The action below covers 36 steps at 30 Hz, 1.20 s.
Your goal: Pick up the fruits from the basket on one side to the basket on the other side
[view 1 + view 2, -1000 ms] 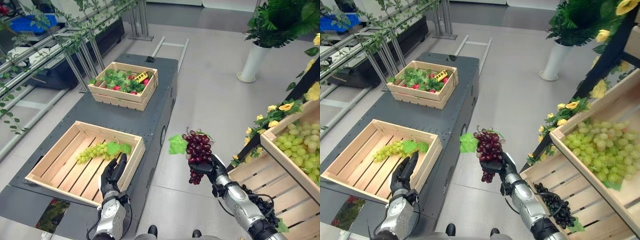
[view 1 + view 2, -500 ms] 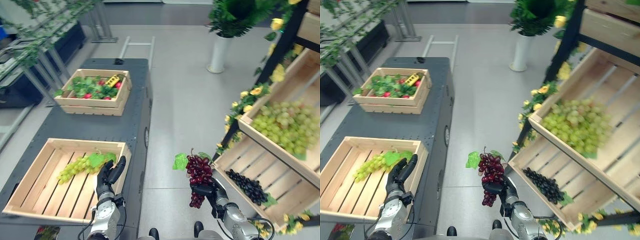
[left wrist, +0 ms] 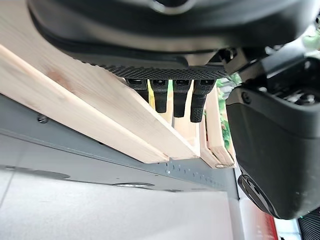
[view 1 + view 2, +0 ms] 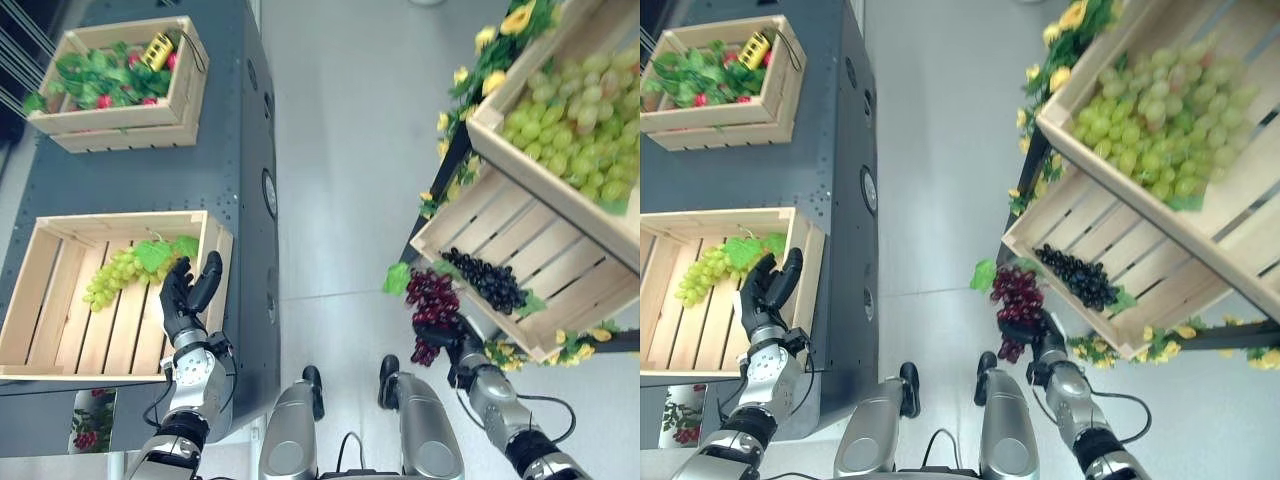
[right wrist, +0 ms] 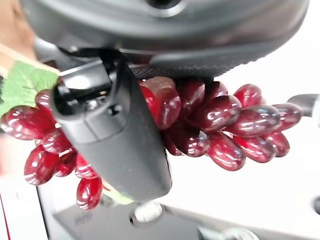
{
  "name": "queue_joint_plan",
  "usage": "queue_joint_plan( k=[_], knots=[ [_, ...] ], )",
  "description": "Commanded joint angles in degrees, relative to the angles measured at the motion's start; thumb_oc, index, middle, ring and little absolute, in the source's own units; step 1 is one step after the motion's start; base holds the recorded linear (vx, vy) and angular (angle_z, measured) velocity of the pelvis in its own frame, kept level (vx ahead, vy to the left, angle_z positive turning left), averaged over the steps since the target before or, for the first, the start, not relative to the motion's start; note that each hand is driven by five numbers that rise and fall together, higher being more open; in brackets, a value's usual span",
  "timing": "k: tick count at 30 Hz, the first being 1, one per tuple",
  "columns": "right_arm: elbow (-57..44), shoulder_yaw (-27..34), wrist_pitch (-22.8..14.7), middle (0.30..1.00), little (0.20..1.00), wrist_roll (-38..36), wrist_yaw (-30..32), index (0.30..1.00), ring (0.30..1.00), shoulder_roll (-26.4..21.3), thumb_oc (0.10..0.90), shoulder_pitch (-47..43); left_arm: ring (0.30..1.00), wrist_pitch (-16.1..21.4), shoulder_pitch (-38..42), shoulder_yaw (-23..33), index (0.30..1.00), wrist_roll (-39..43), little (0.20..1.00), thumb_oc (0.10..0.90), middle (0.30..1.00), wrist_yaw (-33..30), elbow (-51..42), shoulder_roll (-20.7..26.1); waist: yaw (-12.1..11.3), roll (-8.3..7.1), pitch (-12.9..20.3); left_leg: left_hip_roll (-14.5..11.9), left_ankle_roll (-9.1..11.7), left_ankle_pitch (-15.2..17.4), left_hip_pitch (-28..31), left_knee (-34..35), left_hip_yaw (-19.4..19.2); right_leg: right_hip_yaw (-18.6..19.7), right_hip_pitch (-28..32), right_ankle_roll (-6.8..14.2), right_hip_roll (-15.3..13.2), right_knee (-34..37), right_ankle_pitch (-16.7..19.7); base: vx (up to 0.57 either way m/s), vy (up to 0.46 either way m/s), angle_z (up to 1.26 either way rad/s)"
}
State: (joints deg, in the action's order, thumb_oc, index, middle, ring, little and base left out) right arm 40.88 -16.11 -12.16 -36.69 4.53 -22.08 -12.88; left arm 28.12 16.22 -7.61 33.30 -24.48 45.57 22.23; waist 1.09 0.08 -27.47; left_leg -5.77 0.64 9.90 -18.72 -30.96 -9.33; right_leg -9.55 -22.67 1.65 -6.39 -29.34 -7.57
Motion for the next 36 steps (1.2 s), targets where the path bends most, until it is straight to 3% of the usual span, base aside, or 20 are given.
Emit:
queue_joint_plan(
  k=[1, 8, 12, 18, 24, 29, 32, 36],
  knots=[
    [-6.8, 2.1, -9.3, 0.3, 0.3, -1.4, 2.3, 0.3, 0.3, -0.7, 0.4, -7.2, 0.9, -3.6, -0.8, -9.7, 0.9, -2.2, 0.9, 0.8, 0.9, 4.4, -0.7, -7.1, 1.7, -1.64, -0.3, 2.2, -2.6, 6.7, -0.4, -5.7, -1.7, -0.4, 2.6, -1.7, 0.2, -3.6, -4.2, -0.02, -0.005, -0.08],
    [-10.3, 7.6, -10.5, 0.3, 0.3, -2.0, 7.4, 0.3, 0.3, -5.6, 0.4, -10.1, 0.9, -4.1, 2.0, -12.1, 0.9, -4.2, 0.9, 0.8, 0.9, 5.4, -5.2, -6.0, 2.3, -1.97, -2.3, 1.9, -3.8, 8.7, -7.4, -11.7, -1.8, -0.1, -4.1, -1.8, 0.1, -9.4, -5.1, -0.05, 0.013, 0.02],
    [-8.4, 11.9, -9.5, 0.3, 0.3, -3.0, 7.7, 0.3, 0.3, -11.2, 0.4, -13.1, 0.9, -4.2, 2.9, -14.2, 0.9, -8.2, 0.9, 0.8, 0.9, 3.0, -7.2, -5.1, 2.6, -1.9, -2.3, 1.4, -4.3, 10.7, -12.2, -17.2, -1.5, -0.5, -8.6, -2.3, -0.5, -14.3, -6.6, -0.02, 0.051, 0.08],
    [-3.0, 14.1, -8.9, 0.3, 0.3, -2.1, 9.3, 0.3, 0.3, -17.6, 0.4, -17.5, 0.9, -4.8, 2.6, -15.1, 0.9, -7.2, 0.9, 0.8, 0.9, 3.1, -8.1, -4.3, 2.1, -1.25, -2.3, 1.2, -4.5, 12.3, -16.1, -21.8, -1.3, -0.8, -12.0, -2.5, -0.8, -17.3, -7.5, 0.0, 0.029, 0.04],
    [3.4, 14.6, -6.2, 0.3, 0.3, -3.5, 11.6, 0.3, 0.3, -23.9, 0.4, -22.7, 0.9, -5.0, 2.8, -16.5, 0.9, -6.0, 0.9, 0.8, 0.9, 2.6, -9.5, -2.8, 1.4, -1.01, -2.3, 1.4, -5.0, 13.3, -20.0, -24.1, -1.2, -0.9, -15.7, -2.1, -0.4, -18.1, -6.7, -0.02, 0.007, 0.04],
    [9.1, 16.4, -3.0, 0.3, 0.3, -6.7, 11.6, 0.3, 0.3, -26.2, 0.4, -24.7, 0.9, -5.0, 2.8, -16.6, 0.9, -5.6, 0.9, 0.8, 0.9, 3.0, -9.7, -2.2, 1.1, -1.0, -2.3, 1.5, -5.2, 13.8, -21.3, -24.8, -1.0, -0.8, -17.1, -1.9, 0.0, -18.7, -6.4, -0.01, 0.008, 0.08],
    [14.8, 17.2, 2.0, 0.3, 0.3, -5.4, 11.3, 0.3, 0.3, -27.8, 0.4, -25.1, 0.9, -5.8, 3.0, -17.0, 0.9, -5.7, 0.9, 0.8, 0.9, 2.9, -10.5, -1.5, 0.6, -1.22, -2.3, 1.4, -5.3, 13.9, -21.5, -24.7, -0.8, -1.1, -17.2, -1.7, 0.0, -18.6, -5.9, 0.0, -0.003, -0.04],
    [18.6, 16.1, 5.6, 0.3, 0.3, -3.3, 10.9, 0.3, 0.3, -30.5, 0.4, -26.0, 0.9, -6.6, 3.3, -17.1, 0.9, -5.8, 0.9, 0.8, 0.9, 2.9, -11.4, 0.0, 0.1, -1.79, -2.3, 1.3, -5.4, 14.0, -22.0, -24.9, -0.3, -1.7, -17.3, -1.4, 0.0, -18.1, -5.3, 0.01, -0.052, -0.03]
  ],
)
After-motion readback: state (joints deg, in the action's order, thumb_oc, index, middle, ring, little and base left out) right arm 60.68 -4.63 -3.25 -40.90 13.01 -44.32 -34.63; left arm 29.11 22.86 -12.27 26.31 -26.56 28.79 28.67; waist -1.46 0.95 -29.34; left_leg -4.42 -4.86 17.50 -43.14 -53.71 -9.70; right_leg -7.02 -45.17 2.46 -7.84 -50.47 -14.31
